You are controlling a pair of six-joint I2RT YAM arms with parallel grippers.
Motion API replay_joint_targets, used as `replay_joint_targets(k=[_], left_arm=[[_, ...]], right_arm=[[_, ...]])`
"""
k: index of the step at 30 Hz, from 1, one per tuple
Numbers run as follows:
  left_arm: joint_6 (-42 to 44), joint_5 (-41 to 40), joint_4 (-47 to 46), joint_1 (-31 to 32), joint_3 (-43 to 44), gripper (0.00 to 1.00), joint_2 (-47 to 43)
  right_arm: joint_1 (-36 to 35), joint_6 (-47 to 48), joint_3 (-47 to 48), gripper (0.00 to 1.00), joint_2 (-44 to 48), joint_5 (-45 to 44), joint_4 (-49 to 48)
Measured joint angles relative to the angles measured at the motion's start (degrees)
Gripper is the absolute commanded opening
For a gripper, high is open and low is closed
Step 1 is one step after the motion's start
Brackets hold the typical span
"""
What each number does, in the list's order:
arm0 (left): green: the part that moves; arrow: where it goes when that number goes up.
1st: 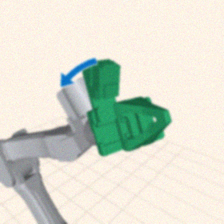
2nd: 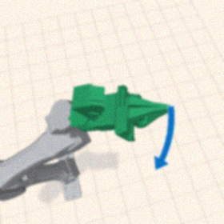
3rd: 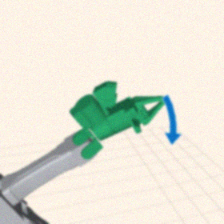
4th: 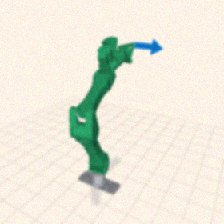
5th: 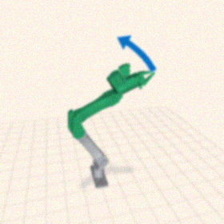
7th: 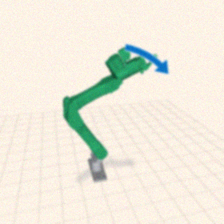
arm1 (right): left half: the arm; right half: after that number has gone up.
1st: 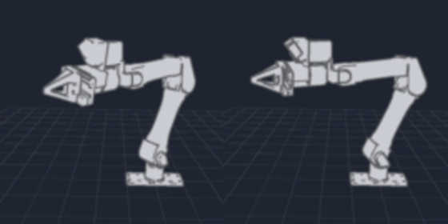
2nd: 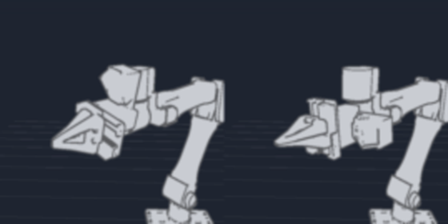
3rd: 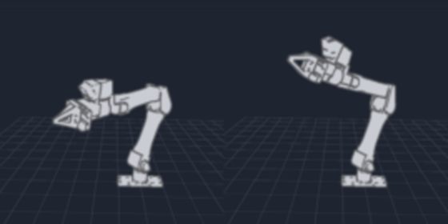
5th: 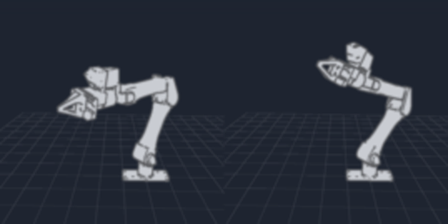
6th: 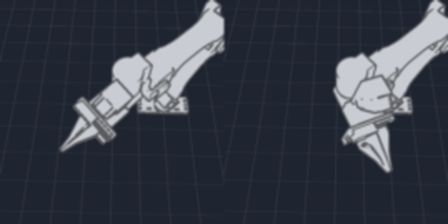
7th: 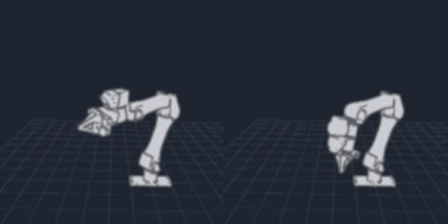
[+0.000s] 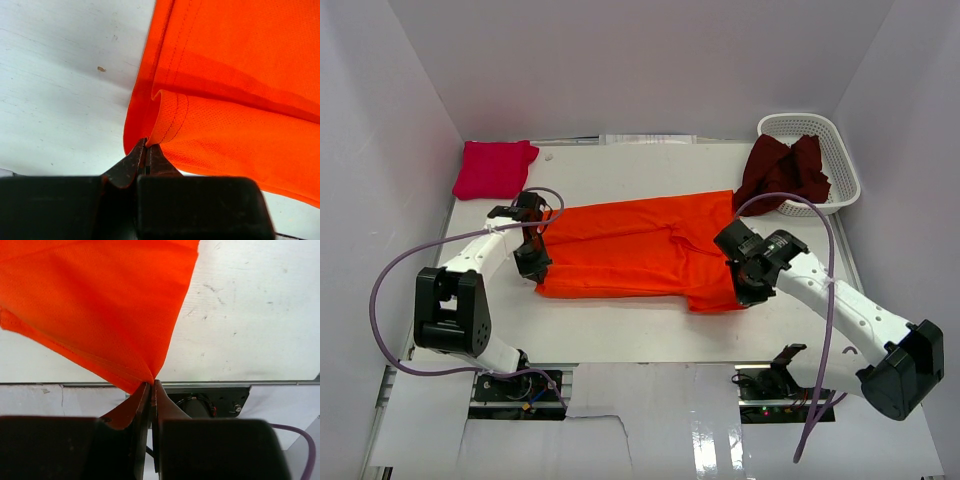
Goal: Fold and stack the t-shirts
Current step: Grap the side of the flattened tshirt closest away from the robot with both arms
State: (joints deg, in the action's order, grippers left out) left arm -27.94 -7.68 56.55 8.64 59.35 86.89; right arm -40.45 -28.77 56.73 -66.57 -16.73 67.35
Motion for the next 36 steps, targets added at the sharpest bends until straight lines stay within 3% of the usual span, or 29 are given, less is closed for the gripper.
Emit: replay_joint_targets(k=[8, 15, 26, 27, 28, 29, 32, 36], left_arm=[[0.13, 3.13, -1.42, -2.23, -0.94, 0.00, -1.16], [0.09, 9.79, -3.21, -5.88, -5.25, 0.00, -3.65], [-0.24, 16.31, -4.50, -6.27, -5.29, 0.00, -5.86], [0.09, 16.63, -4.50, -6.27, -5.25, 0.02, -5.62], [0.33, 16.85, -4.55, -6.27, -5.25, 0.13, -5.18], [0.76, 16.90, -4.52, -6.27, -5.25, 0.33, -4.70], [1.81, 16.61, -4.48, -6.27, -5.53, 0.54, -3.39], [2.43, 16.35, -3.87, -6.25, -5.79, 0.63, -3.32]], right_arm=[[5.51, 3.67, 7.98, 0.08, -1.31, -2.60, 0.00], [9.97, 6.99, 8.20, 0.08, -1.42, -2.16, -2.08], [10.86, 9.88, 8.15, 0.08, -5.68, 1.70, -8.02], [10.86, 9.97, 8.02, 0.08, -5.81, 2.25, -8.46], [10.86, 10.01, 7.87, 0.08, -5.84, 2.93, -8.90], [10.86, 10.03, 7.74, 0.08, -5.84, 3.28, -9.11], [10.86, 10.21, 6.40, 0.08, -5.60, 4.28, -9.79], [10.86, 10.25, 4.59, 0.08, -5.49, 5.35, -10.10]])
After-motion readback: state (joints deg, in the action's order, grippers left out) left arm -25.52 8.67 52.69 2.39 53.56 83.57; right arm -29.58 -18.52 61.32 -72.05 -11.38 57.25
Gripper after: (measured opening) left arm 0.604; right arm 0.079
